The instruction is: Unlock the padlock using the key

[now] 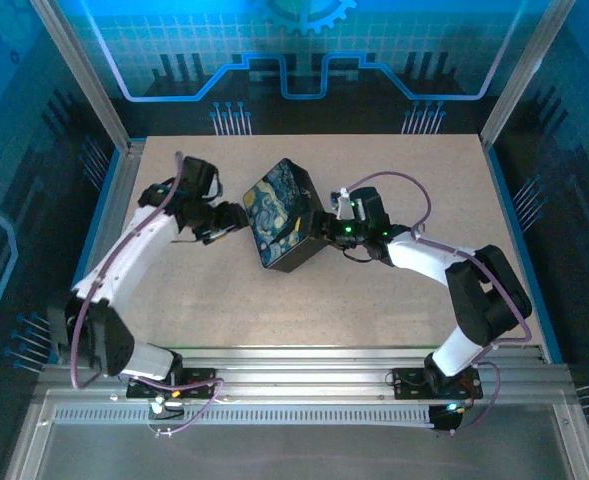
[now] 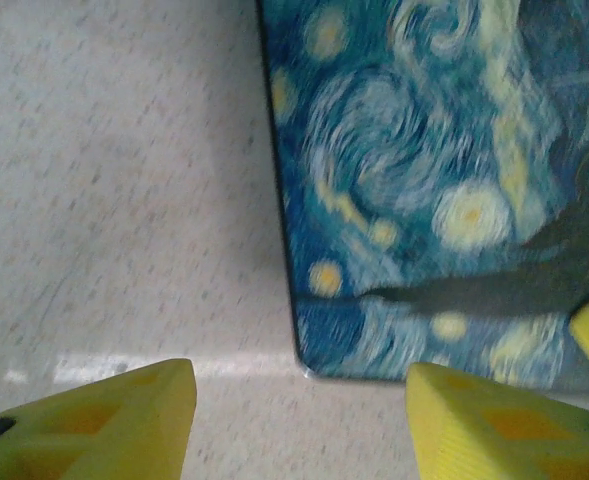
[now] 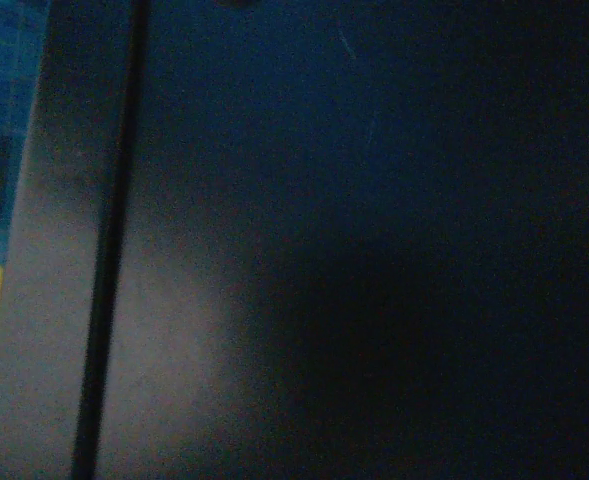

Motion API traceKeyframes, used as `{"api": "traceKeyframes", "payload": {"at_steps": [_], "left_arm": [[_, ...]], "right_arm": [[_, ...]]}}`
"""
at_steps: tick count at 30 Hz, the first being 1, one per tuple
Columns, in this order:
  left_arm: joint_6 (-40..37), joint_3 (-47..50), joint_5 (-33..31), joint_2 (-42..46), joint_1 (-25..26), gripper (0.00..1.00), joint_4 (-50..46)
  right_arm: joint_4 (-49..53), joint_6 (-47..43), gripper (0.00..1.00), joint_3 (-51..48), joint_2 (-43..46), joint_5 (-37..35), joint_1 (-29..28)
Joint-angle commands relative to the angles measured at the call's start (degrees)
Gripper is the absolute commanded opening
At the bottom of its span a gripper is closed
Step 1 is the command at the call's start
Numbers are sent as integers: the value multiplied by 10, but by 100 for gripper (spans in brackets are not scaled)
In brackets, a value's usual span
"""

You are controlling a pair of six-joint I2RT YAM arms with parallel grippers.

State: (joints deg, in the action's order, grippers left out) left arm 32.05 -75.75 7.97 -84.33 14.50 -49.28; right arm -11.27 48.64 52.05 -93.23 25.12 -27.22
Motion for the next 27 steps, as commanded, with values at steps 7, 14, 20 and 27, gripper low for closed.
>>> {"api": "traceKeyframes", "payload": {"at_steps": [7, 14, 20, 27], "left_arm": [[88, -57, -90, -139, 15, 60, 108], [97, -50, -59, -204, 29, 60, 191], [107, -27, -56, -235, 36, 59, 205], [105, -6, -62, -259, 36, 58, 209]], "right_arm": [[25, 16, 89, 0, -19, 6, 30], [21, 16, 89, 2, -35, 13, 34], [52, -16, 96, 15, -31, 16, 38], [169, -128, 100, 63, -5, -9, 46]]}}
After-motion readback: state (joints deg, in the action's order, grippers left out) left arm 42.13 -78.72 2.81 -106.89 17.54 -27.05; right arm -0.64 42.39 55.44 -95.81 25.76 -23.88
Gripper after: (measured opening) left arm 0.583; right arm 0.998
